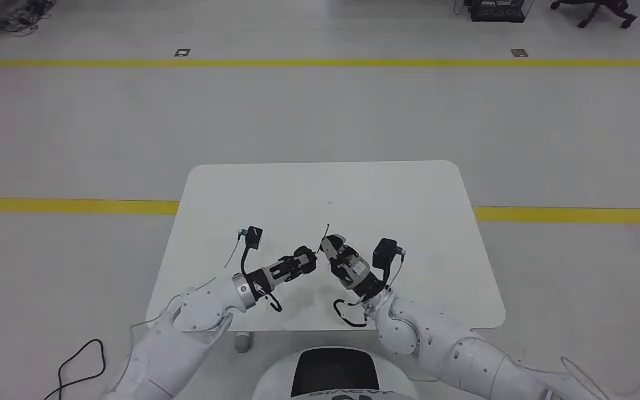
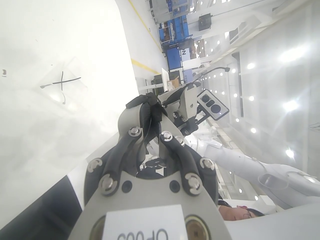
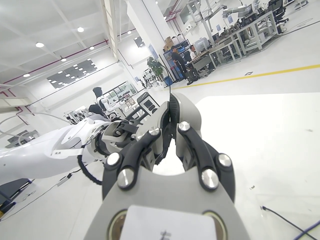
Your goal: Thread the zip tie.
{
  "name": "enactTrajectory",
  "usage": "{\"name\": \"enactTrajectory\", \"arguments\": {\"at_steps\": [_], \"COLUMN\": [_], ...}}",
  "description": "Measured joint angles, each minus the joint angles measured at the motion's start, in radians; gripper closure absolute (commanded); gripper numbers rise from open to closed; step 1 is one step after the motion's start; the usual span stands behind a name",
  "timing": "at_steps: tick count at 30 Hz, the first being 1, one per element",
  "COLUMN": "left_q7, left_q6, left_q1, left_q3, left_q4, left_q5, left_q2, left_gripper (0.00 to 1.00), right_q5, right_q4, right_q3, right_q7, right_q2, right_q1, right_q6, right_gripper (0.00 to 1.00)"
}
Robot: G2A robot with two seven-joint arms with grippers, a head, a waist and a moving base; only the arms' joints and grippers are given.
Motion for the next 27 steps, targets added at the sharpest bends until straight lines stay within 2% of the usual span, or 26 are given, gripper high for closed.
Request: {"name": "enactTrajectory", "arguments": {"at_steps": [27], "left_q7": [-0.005], "left_q6": [0.002], "left_q1": [-0.002], "left_q3": [0.001], "left_q4": [0.0], "left_q5": [-0.002], "left_q2": [0.0], "left_gripper": [1.0], "right_q5": [-0.021], "right_q4": [0.008], "right_q3": [0.047], "right_q7": [0.04], "right_q2": [-0.021], "right_q1": [-0.027], "right_q6": [0.0], "right_gripper": [1.0]}}
